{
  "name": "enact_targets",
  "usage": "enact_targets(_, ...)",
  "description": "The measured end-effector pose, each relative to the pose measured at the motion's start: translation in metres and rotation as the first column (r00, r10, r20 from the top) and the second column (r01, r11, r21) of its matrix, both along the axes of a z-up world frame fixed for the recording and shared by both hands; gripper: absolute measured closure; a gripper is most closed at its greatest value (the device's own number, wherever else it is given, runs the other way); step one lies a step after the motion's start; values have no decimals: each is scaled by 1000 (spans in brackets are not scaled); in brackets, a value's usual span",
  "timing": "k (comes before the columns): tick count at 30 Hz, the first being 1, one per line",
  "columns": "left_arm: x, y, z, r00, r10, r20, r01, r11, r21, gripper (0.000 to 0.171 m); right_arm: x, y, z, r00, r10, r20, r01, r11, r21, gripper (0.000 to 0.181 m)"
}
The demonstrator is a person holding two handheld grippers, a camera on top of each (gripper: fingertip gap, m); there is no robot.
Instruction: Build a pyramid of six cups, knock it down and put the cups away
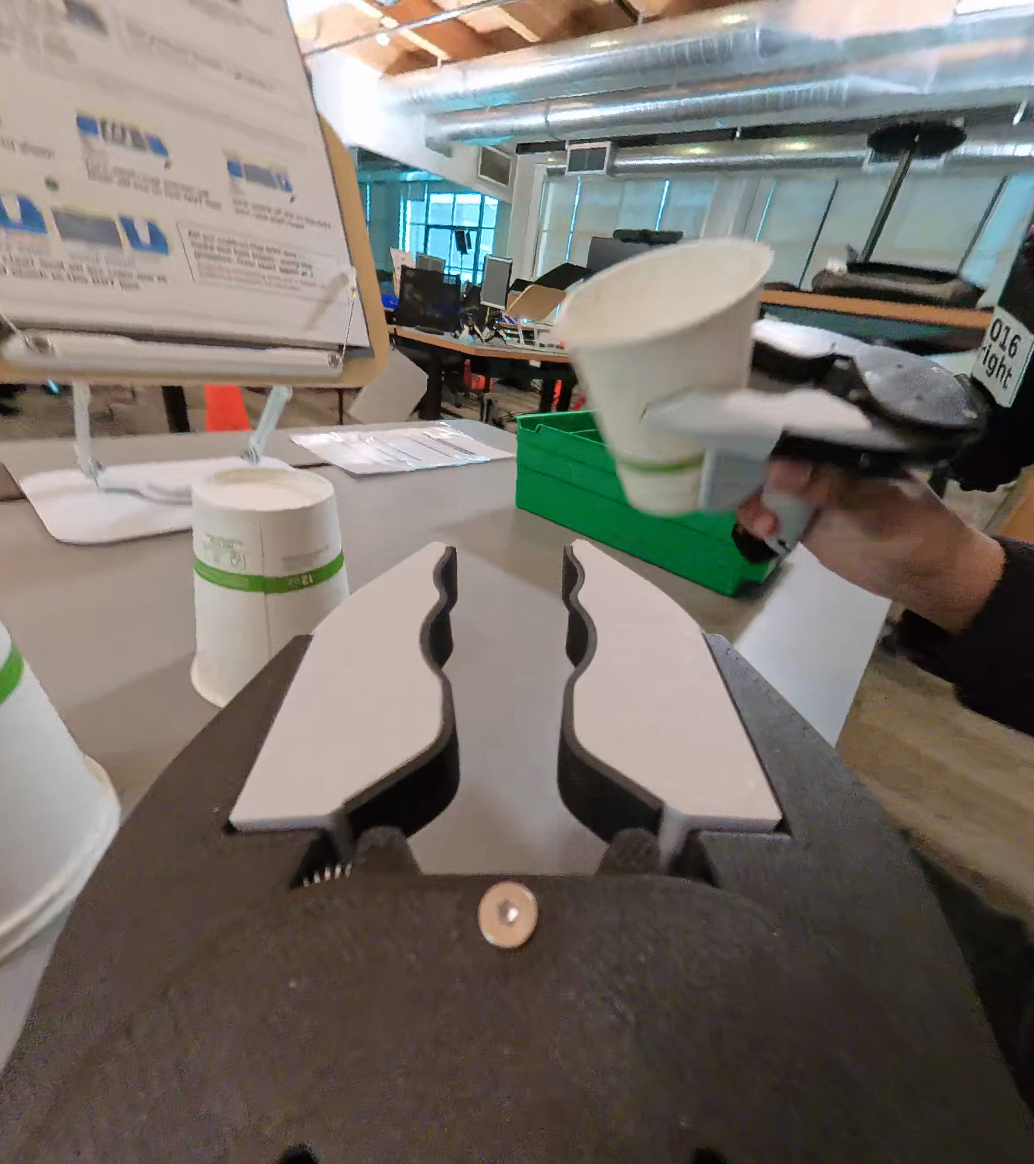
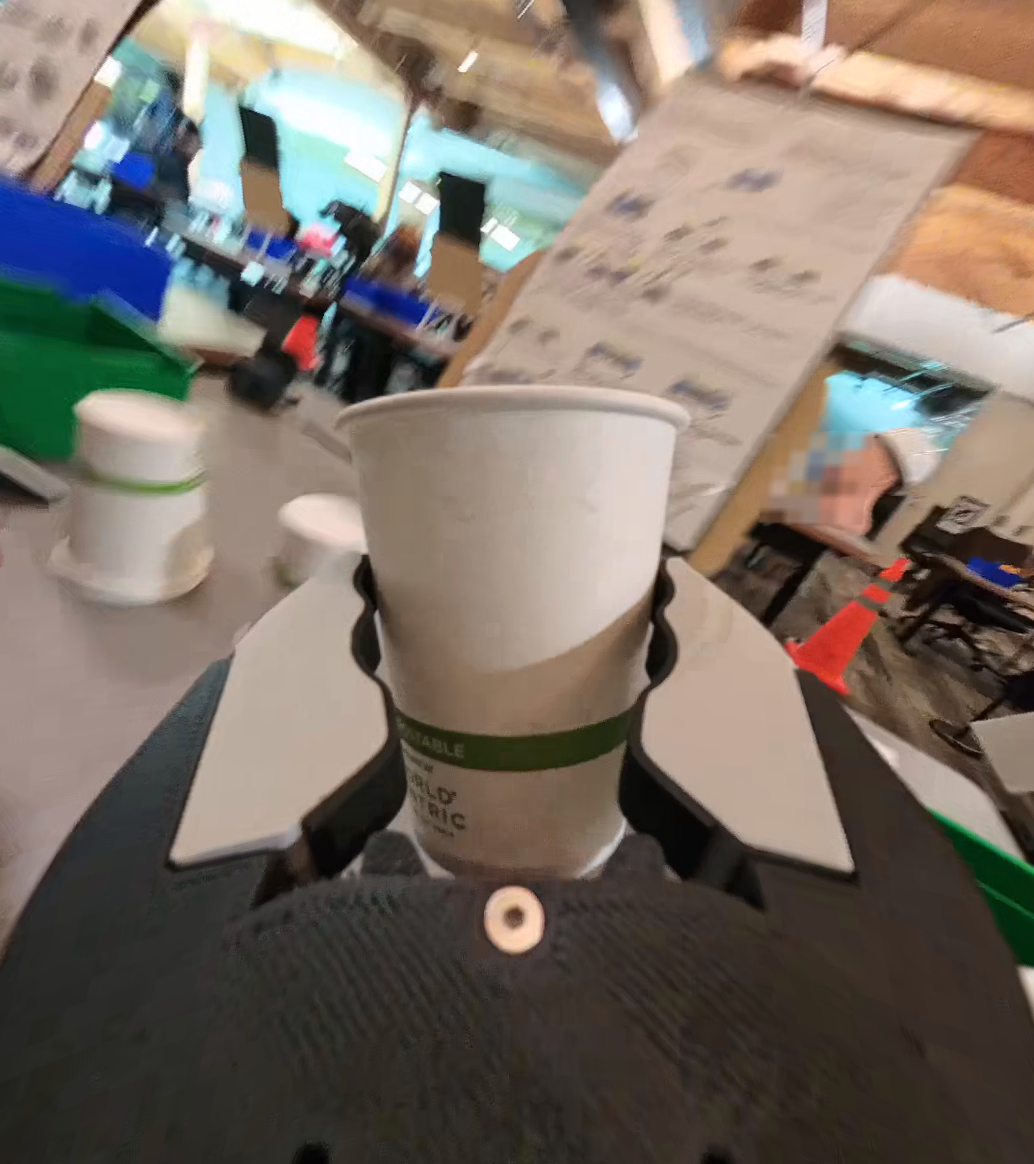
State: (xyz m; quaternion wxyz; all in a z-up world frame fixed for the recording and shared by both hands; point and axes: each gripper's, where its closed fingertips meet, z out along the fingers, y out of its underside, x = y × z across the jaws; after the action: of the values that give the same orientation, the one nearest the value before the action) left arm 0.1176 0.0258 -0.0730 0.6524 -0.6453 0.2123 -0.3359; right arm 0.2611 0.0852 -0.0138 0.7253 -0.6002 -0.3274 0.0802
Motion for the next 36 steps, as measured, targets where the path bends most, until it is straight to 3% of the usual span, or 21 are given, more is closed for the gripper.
enact_targets(4, 2, 3, -8, 998, -34, 48, 38, 995, -93, 139, 128, 27, 46, 948, -111, -298, 129, 991, 39, 96)
enact_targets(8, 7, -1, -14, 998, -57, 17, 58, 993, -101, 139, 255, 36, 46, 758, -166, -631, 203, 979, -14, 97)
enact_targets(10, 11, -6, -19, 996, -83, -15, 81, 990, -116, 139, 288, 38, 36, 683, -175, -709, 191, 980, -58, 98)
enact_targets(12, 12, -10, -21, 995, -85, -49, 80, 992, -102, 139, 296, 42, 33, 658, -169, -734, 177, 982, -67, 98)
enact_targets(16, 10, -14, -26, 992, -78, -95, 69, 993, -92, 139, 283, 63, 22, 715, -207, -668, 194, 976, -95, 98)
enact_targets(20, 3, -17, -25, 995, -55, -87, 46, 994, -95, 140, 276, 81, 7, 716, -229, -659, 175, 973, -148, 97)
enact_targets(23, -5, -17, -24, 996, -23, -82, 15, 995, -94, 141, 280, 85, 3, 709, -244, -662, 187, 970, -157, 97)
enact_targets(36, -15, -13, -22, 1000, 15, -22, -18, 992, -124, 144, 271, 91, -7, 783, -269, -561, 245, 962, -119, 96)
